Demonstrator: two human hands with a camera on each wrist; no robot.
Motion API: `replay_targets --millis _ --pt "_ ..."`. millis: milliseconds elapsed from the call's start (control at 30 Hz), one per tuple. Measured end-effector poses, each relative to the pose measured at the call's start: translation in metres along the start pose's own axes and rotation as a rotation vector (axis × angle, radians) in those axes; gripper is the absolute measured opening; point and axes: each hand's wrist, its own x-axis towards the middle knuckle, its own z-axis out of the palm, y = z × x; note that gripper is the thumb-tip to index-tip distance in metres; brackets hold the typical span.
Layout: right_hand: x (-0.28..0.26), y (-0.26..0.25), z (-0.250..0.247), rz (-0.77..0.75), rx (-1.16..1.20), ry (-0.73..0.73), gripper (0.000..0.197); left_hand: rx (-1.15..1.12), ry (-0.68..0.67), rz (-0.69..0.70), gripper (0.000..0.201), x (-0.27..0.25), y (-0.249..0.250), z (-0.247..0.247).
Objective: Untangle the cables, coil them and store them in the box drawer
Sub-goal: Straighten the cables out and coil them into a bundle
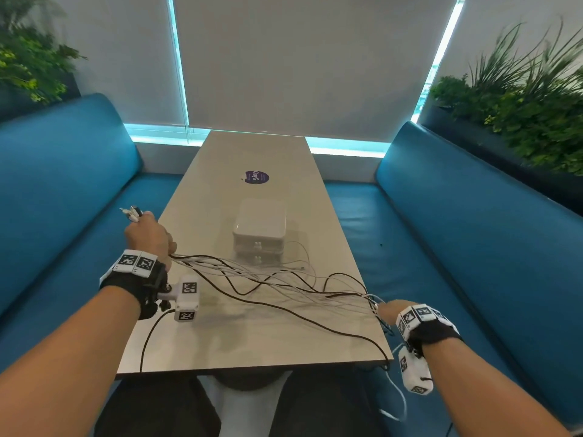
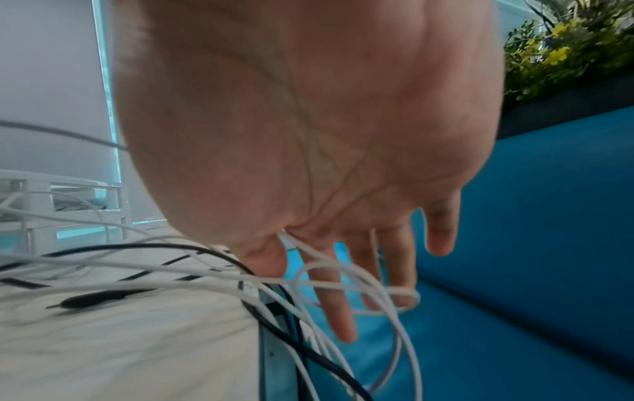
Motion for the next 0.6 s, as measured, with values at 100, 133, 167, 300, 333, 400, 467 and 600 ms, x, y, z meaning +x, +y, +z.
replay_targets --millis 100,133,167,300,333,400,467,600 --pt "-0.005 0.009 -0.002 -0.008 0.026 -0.011 0.055 0.003 0.019 0.001 0.023 0.004 0.006 0.000" --pt "-0.002 0.014 -0.001 -0.015 0.006 -0.019 0.051 0.007 0.028 0.008 0.022 0.005 0.008 0.000" --pt "0.000 0.019 0.000 0.002 -0.027 -0.029 0.050 0.007 0.034 0.015 0.023 0.005 0.010 0.000" --pt "-0.003 0.027 0.001 0.015 -0.094 -0.039 0.055 -0.023 0.024 -0.016 0.026 0.003 0.007 0.002" --pt "-0.002 0.028 0.000 0.019 -0.097 -0.043 0.055 -0.010 0.010 -0.024 0.026 0.002 0.005 0.003" --pt "0.001 0.028 -0.004 -0.003 -0.095 -0.046 0.051 0.035 -0.024 -0.029 0.026 -0.001 0.002 0.005" --pt "0.005 0.029 -0.009 -0.029 -0.054 -0.067 0.055 0.012 -0.012 -0.026 0.026 -0.001 0.002 0.006" --pt "0.002 0.031 -0.016 -0.053 -0.038 -0.110 0.047 -0.026 0.006 -0.002 0.024 -0.001 0.005 0.004"
